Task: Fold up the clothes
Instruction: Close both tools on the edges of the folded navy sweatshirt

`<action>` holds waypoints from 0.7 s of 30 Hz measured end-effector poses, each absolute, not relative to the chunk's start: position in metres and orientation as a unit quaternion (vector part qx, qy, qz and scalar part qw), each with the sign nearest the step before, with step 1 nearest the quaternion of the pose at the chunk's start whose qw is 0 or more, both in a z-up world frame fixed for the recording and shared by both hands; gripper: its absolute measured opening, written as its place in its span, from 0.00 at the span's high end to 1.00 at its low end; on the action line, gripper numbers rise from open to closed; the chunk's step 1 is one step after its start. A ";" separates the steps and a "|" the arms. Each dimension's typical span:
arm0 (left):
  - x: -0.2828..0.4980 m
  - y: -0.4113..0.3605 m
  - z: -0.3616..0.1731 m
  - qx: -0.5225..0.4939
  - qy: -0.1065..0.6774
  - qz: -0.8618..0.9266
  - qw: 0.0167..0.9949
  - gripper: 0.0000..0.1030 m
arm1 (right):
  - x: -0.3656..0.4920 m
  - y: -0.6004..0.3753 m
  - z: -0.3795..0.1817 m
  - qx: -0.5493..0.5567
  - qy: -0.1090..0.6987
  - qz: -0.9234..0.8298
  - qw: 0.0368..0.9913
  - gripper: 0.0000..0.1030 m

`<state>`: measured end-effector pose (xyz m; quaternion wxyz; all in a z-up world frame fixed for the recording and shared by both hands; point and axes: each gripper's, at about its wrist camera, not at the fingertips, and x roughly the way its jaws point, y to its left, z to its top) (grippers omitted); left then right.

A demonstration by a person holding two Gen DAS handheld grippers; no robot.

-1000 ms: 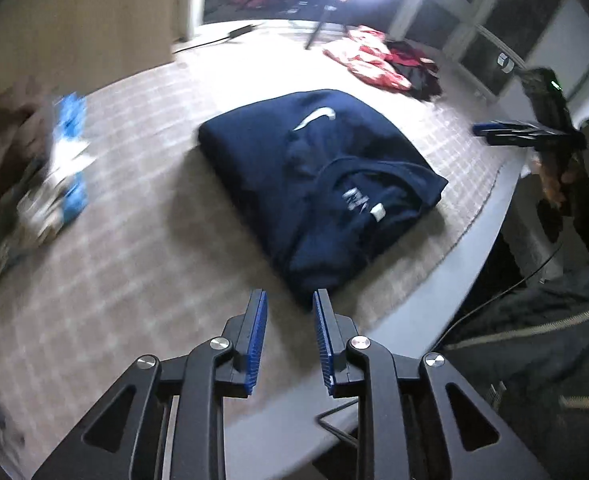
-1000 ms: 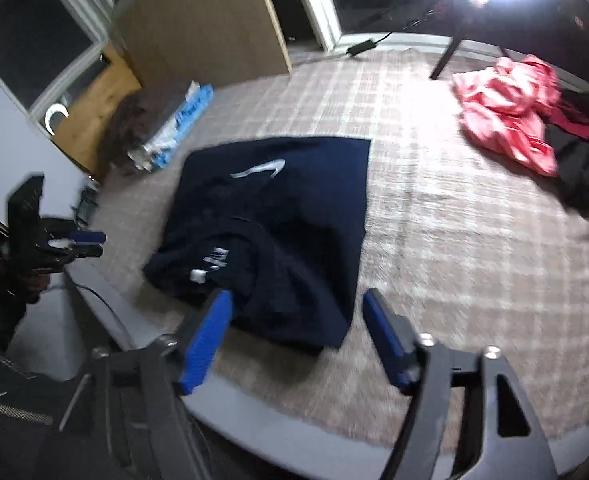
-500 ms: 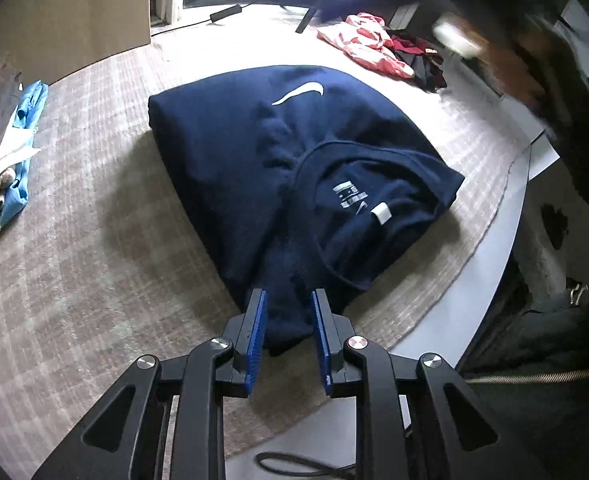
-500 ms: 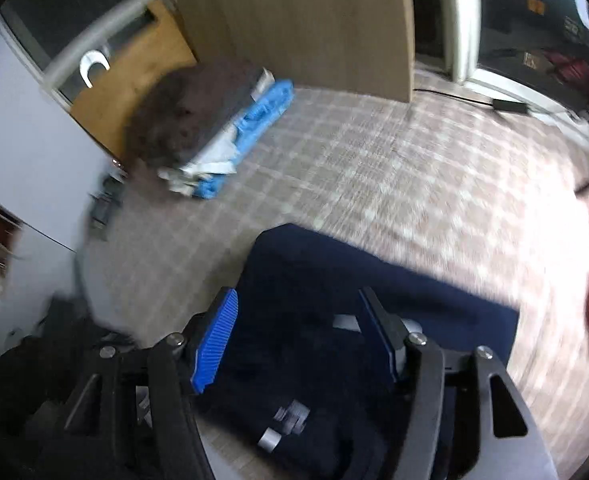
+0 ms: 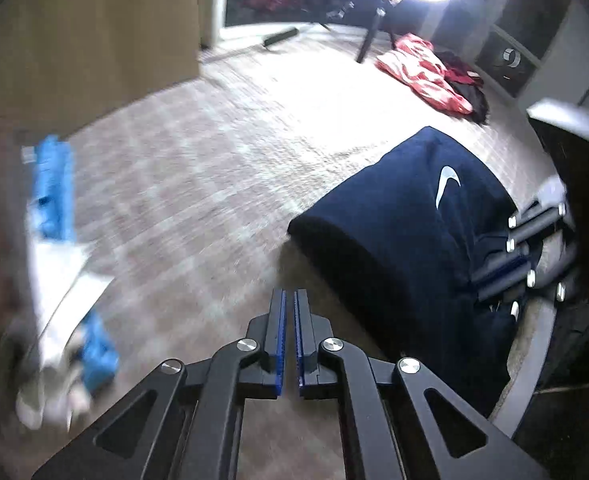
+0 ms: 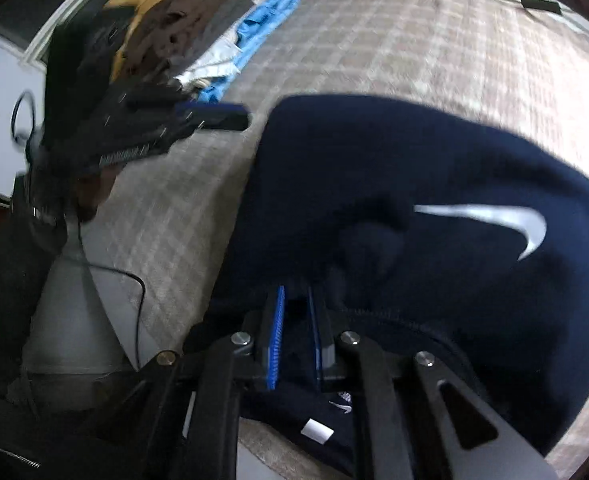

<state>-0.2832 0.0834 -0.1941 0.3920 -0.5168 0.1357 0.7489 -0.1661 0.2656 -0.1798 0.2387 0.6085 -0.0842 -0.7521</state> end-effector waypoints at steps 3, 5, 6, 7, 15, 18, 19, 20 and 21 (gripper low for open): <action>-0.291 0.097 -0.204 -0.527 0.132 0.723 0.428 0.97 | -0.165 0.266 -0.187 0.607 -0.093 -0.753 0.236 0.88; -0.296 0.106 -0.208 -0.532 0.128 0.706 0.450 0.97 | -0.165 0.269 -0.185 0.602 -0.101 -0.757 0.234 0.88; -0.297 0.111 -0.210 -0.532 0.129 0.701 0.457 0.97 | -0.165 0.269 -0.185 0.600 -0.103 -0.757 0.236 0.88; -0.298 0.115 -0.211 -0.533 0.131 0.696 0.464 0.97 | -0.165 0.268 -0.185 0.598 -0.104 -0.758 0.239 0.88; -0.324 0.112 -0.214 -0.517 0.067 0.716 0.463 1.00 | -0.167 0.257 -0.202 0.613 -0.093 -0.744 0.248 0.88; -0.332 0.108 -0.221 -0.517 0.047 0.735 0.437 0.98 | -0.167 0.255 -0.204 0.614 -0.085 -0.745 0.247 0.91; -0.332 0.106 -0.224 -0.519 0.045 0.737 0.430 0.98 | -0.168 0.254 -0.204 0.614 -0.085 -0.745 0.247 0.91; -0.332 0.104 -0.226 -0.520 0.046 0.741 0.423 0.98 | -0.168 0.254 -0.204 0.615 -0.085 -0.744 0.247 0.91; -0.330 0.100 -0.225 -0.521 0.051 0.744 0.415 1.00 | -0.169 0.255 -0.202 0.617 -0.085 -0.741 0.249 0.91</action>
